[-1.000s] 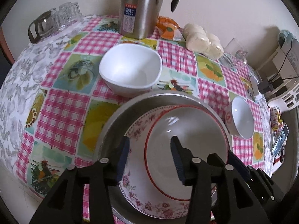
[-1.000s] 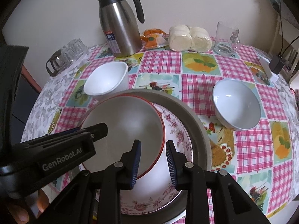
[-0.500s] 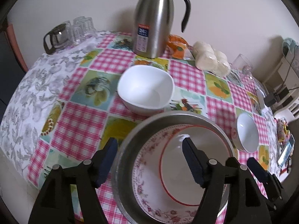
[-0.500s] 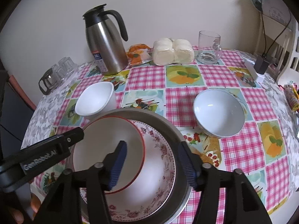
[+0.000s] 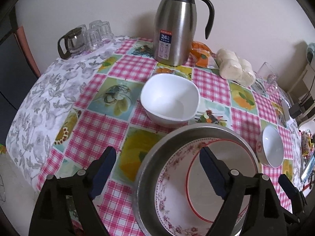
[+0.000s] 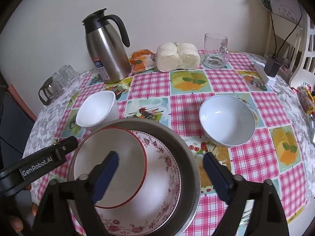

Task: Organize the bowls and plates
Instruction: 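Withdraw both grippers up from the basin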

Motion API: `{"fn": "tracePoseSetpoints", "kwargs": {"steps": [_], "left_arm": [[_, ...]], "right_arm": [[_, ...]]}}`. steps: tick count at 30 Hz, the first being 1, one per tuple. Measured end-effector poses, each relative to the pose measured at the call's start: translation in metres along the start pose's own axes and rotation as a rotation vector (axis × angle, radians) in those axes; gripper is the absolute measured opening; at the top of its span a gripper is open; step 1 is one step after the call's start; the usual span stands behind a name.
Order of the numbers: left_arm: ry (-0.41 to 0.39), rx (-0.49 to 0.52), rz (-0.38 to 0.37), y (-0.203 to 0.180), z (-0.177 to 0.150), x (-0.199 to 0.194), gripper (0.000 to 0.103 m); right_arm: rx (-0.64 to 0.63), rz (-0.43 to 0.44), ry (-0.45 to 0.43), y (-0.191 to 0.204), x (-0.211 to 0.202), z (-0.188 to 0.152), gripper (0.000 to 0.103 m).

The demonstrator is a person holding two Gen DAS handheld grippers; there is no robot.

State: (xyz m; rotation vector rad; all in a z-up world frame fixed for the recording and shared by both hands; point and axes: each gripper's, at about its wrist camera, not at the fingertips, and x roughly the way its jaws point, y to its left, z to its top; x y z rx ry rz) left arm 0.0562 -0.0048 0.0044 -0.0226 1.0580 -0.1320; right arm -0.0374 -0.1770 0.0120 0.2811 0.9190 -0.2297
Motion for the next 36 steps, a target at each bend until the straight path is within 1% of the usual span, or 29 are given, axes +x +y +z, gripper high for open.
{"fn": "tracePoseSetpoints", "kwargs": {"steps": [3, 5, 8, 11, 15, 22, 26, 28, 33, 36], "left_arm": [[-0.003, -0.009, 0.001, 0.002, 0.001, 0.000, 0.087], [-0.005, -0.016, 0.005, 0.004, 0.002, 0.000, 0.087], [-0.013, -0.027, 0.021, 0.008, 0.004, 0.000, 0.088], [-0.023, -0.045, 0.036, 0.013, 0.005, 0.000, 0.094], [-0.048, -0.073, 0.053, 0.021, 0.008, -0.002, 0.096], [-0.060, -0.118, 0.050, 0.033, 0.012, -0.003, 0.097], [-0.077, -0.152, 0.055, 0.043, 0.016, -0.003, 0.098], [-0.083, -0.170, 0.047, 0.048, 0.017, -0.003, 0.099], [-0.073, -0.220, 0.025, 0.063, 0.022, 0.000, 0.099], [-0.073, -0.237, 0.025, 0.070, 0.025, 0.002, 0.099]], "right_arm": [[0.006, 0.006, -0.006, -0.001, -0.001, 0.000, 0.098], [0.012, 0.006, -0.010, -0.001, -0.001, 0.000, 0.103], [0.018, 0.006, -0.019, -0.001, -0.002, 0.001, 0.103], [0.025, 0.004, -0.025, -0.002, -0.002, 0.001, 0.103], [0.033, 0.003, -0.037, -0.002, -0.003, 0.002, 0.103], [0.034, 0.003, -0.051, 0.001, -0.004, 0.003, 0.103], [0.023, 0.001, -0.071, 0.004, -0.007, 0.003, 0.103], [0.018, -0.004, -0.082, 0.005, -0.008, 0.004, 0.103], [0.029, 0.004, -0.092, 0.007, -0.009, 0.005, 0.103], [0.030, 0.005, -0.105, 0.012, -0.010, 0.006, 0.103]]}}
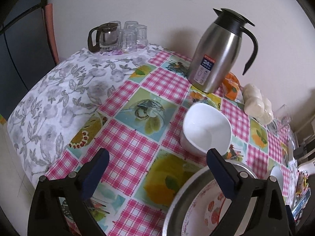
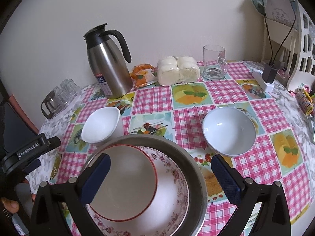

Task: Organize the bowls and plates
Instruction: 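Withdraw both grippers up from the basin, then move both grippers to the square white bowl rim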

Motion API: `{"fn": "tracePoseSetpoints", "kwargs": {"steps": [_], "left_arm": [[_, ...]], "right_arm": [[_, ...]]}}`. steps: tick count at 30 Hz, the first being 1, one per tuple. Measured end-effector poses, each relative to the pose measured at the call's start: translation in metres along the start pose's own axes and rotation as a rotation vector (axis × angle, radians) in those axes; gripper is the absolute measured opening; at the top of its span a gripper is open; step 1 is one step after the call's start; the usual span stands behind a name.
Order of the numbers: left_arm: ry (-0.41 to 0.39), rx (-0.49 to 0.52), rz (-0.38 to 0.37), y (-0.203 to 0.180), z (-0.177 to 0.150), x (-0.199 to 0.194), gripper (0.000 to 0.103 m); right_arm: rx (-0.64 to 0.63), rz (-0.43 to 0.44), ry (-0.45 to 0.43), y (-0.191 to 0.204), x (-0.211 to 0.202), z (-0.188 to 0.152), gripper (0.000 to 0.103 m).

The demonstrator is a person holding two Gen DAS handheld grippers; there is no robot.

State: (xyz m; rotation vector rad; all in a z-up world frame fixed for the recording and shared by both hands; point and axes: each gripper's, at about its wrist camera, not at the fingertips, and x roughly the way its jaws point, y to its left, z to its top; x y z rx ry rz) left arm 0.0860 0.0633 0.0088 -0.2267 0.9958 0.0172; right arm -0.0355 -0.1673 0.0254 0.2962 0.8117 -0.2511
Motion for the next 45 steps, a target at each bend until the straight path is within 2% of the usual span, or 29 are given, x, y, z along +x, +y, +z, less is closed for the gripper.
{"fn": "tracePoseSetpoints", "kwargs": {"steps": [5, 13, 19, 23, 29, 34, 37, 39, 45], "left_arm": [[0.014, -0.026, -0.002, 0.010, 0.008, 0.005, 0.099], [0.003, -0.048, 0.000, 0.020, 0.027, 0.012, 0.099], [-0.005, -0.053, -0.014, 0.023, 0.039, 0.021, 0.099], [-0.034, -0.037, -0.012, 0.019, 0.045, 0.026, 0.099], [-0.027, -0.021, -0.037, 0.017, 0.054, 0.034, 0.099], [0.016, 0.032, -0.057, 0.010, 0.059, 0.044, 0.099], [0.046, 0.015, -0.096, 0.009, 0.060, 0.051, 0.099], [0.061, 0.036, -0.092, 0.005, 0.060, 0.056, 0.099], [0.122, 0.042, -0.117, -0.001, 0.058, 0.078, 0.098]], "right_arm": [[-0.019, 0.003, -0.012, 0.011, 0.000, 0.001, 0.103], [-0.042, -0.009, 0.015, 0.031, 0.007, 0.008, 0.103], [-0.078, -0.040, 0.031, 0.049, 0.011, 0.022, 0.103], [-0.096, -0.023, 0.044, 0.062, 0.013, 0.035, 0.103], [-0.084, -0.015, 0.072, 0.076, 0.022, 0.055, 0.103], [-0.088, -0.024, 0.116, 0.087, 0.035, 0.072, 0.103], [-0.074, -0.034, 0.149, 0.089, 0.047, 0.079, 0.103], [-0.070, -0.042, 0.173, 0.091, 0.056, 0.081, 0.103], [-0.077, -0.073, 0.238, 0.096, 0.082, 0.080, 0.091]]}}
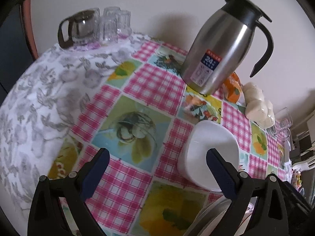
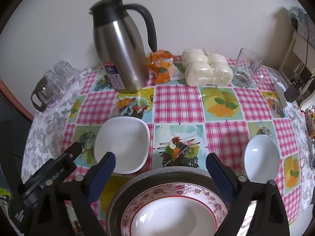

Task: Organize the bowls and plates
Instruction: 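Move both grippers to the square white bowl rim, then close both grippers on the square white bowl rim and lift it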

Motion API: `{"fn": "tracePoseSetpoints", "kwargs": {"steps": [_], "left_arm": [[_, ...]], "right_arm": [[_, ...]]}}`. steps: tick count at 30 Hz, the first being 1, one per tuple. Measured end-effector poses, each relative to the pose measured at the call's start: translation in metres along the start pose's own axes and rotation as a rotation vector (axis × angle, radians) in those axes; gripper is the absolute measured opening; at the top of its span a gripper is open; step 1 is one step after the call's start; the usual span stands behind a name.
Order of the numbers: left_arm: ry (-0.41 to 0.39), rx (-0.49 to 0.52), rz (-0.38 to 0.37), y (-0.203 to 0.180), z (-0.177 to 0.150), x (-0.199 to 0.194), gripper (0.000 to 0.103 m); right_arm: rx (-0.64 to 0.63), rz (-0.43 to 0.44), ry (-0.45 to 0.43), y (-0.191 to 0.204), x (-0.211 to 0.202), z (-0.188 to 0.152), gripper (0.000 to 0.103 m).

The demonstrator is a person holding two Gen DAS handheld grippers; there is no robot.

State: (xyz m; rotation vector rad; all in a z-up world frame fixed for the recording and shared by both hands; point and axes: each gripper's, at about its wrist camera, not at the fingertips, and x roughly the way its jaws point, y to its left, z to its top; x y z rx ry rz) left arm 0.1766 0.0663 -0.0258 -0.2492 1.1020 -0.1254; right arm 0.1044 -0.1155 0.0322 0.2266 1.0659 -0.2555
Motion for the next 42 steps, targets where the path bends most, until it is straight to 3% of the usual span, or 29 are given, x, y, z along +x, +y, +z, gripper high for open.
{"fn": "tracePoseSetpoints", "kwargs": {"steps": [2, 7, 12, 17, 27, 36, 42], "left_arm": [[0.011, 0.002, -0.004, -0.002, 0.001, 0.005, 0.096], [0.061, -0.017, -0.029, -0.006, 0.004, 0.021, 0.074], [0.096, -0.024, -0.050, -0.010, 0.009, 0.034, 0.068], [0.129, -0.038, -0.083, -0.011, 0.011, 0.047, 0.059], [0.151, 0.029, -0.123, -0.029, 0.009, 0.060, 0.014], [0.153, -0.007, -0.152, -0.027, 0.008, 0.068, 0.010], [0.161, -0.019, -0.178, -0.023, 0.007, 0.066, 0.009]], "right_arm": [[-0.003, 0.007, 0.020, 0.002, 0.008, 0.001, 0.088], [-0.003, 0.004, 0.085, 0.008, 0.030, 0.004, 0.078], [-0.008, -0.011, 0.141, 0.014, 0.050, 0.008, 0.064], [0.006, -0.027, 0.190, 0.015, 0.069, 0.009, 0.042], [-0.005, -0.044, 0.240, 0.021, 0.093, 0.014, 0.027], [-0.005, -0.034, 0.269, 0.023, 0.101, 0.015, 0.021], [-0.007, -0.010, 0.271, 0.027, 0.101, 0.015, 0.008]]}}
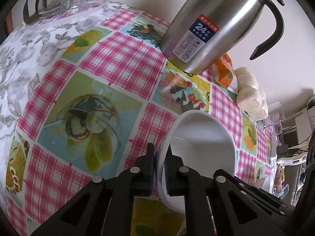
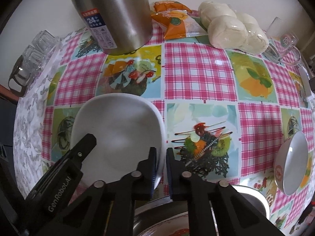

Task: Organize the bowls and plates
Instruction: 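Close both grippers on the square white bowl rim and lift it, then carry the square white bowl with both grippers over the basin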

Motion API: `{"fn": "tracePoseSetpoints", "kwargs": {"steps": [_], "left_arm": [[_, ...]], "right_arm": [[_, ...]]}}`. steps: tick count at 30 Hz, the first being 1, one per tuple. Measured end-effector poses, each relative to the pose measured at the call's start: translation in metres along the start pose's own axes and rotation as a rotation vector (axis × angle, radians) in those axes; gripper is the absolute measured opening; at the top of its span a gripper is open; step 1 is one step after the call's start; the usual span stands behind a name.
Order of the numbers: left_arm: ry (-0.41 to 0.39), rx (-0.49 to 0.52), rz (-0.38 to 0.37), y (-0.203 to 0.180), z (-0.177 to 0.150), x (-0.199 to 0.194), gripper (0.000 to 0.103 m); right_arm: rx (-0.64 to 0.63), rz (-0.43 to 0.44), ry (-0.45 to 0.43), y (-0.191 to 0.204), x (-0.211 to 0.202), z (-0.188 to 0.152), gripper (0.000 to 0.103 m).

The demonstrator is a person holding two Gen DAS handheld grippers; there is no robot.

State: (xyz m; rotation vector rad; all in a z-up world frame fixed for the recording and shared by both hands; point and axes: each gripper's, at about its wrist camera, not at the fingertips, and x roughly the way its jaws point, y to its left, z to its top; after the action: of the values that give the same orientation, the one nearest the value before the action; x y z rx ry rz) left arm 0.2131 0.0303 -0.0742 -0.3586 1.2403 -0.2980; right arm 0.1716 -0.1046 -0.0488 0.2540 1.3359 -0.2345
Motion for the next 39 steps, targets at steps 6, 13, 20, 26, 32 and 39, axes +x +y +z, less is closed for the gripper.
{"fn": "tracePoseSetpoints", "kwargs": {"steps": [6, 13, 20, 26, 32, 39], "left_arm": [[-0.031, 0.013, 0.000, -0.003, 0.001, -0.016, 0.009], [-0.102, 0.051, -0.027, -0.013, 0.001, -0.056, 0.009], [-0.187, 0.108, -0.024, -0.030, -0.017, -0.102, 0.009], [-0.236, 0.157, -0.021, -0.043, -0.034, -0.127, 0.009], [-0.289, 0.213, -0.021, -0.056, -0.055, -0.151, 0.009], [-0.320, 0.264, -0.027, -0.069, -0.077, -0.164, 0.009]], "right_arm": [[-0.013, 0.025, -0.019, 0.001, -0.009, -0.002, 0.009], [-0.026, 0.086, -0.095, -0.004, -0.049, -0.007, 0.009], [-0.019, 0.154, -0.182, -0.014, -0.093, -0.024, 0.009], [-0.002, 0.202, -0.250, -0.028, -0.117, -0.049, 0.009], [0.002, 0.232, -0.334, -0.042, -0.139, -0.074, 0.010], [-0.006, 0.261, -0.406, -0.058, -0.156, -0.104, 0.011]]}}
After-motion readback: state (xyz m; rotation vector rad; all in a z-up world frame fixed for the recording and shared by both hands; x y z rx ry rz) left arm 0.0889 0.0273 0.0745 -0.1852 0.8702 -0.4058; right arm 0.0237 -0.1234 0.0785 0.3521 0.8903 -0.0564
